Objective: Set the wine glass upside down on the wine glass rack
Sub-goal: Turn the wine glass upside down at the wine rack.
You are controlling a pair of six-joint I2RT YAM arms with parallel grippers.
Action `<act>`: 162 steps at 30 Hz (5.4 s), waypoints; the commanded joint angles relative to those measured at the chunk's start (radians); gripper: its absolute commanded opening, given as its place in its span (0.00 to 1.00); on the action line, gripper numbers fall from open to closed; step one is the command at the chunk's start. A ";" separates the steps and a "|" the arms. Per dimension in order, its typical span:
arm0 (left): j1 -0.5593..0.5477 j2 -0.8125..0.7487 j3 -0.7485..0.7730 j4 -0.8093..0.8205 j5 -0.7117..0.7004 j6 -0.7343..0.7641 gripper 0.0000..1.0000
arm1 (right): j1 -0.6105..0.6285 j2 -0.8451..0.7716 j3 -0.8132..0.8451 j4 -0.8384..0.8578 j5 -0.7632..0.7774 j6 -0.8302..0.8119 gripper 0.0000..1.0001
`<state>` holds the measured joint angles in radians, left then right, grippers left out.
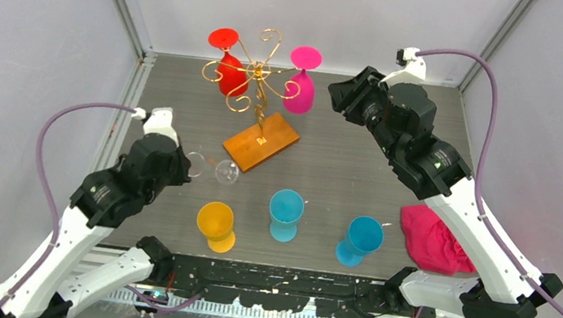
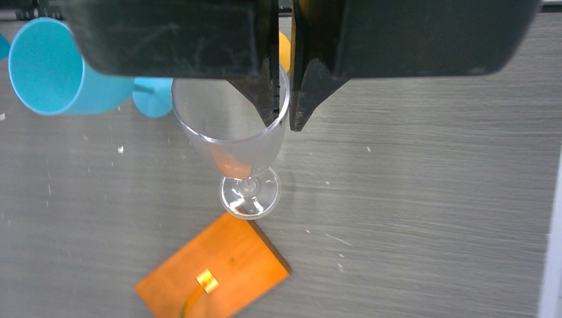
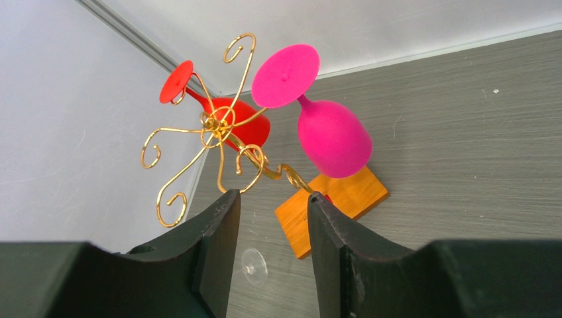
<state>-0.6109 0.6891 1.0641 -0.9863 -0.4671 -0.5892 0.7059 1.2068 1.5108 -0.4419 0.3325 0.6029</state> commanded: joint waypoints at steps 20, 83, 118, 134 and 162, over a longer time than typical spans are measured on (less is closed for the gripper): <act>-0.001 -0.372 -0.190 0.875 -0.542 0.258 0.01 | 0.005 0.039 0.044 0.039 0.003 -0.007 0.48; 0.006 0.058 -0.329 1.779 0.261 -0.201 0.01 | -0.411 0.083 -0.449 1.501 -0.665 1.121 0.63; 0.007 0.335 -0.417 2.164 0.321 -0.488 0.01 | -0.407 0.293 -0.384 1.738 -0.736 1.557 0.60; 0.008 0.361 -0.465 2.230 0.314 -0.528 0.01 | -0.342 0.257 -0.372 1.686 -0.734 1.528 0.54; 0.025 0.397 -0.572 2.418 0.291 -0.587 0.01 | -0.341 0.290 -0.413 1.768 -0.684 1.605 0.52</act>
<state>-0.5964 1.0904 0.5003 1.3071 -0.1562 -1.1538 0.3737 1.5097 1.0954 1.2331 -0.4065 2.0636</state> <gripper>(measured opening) 0.041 0.523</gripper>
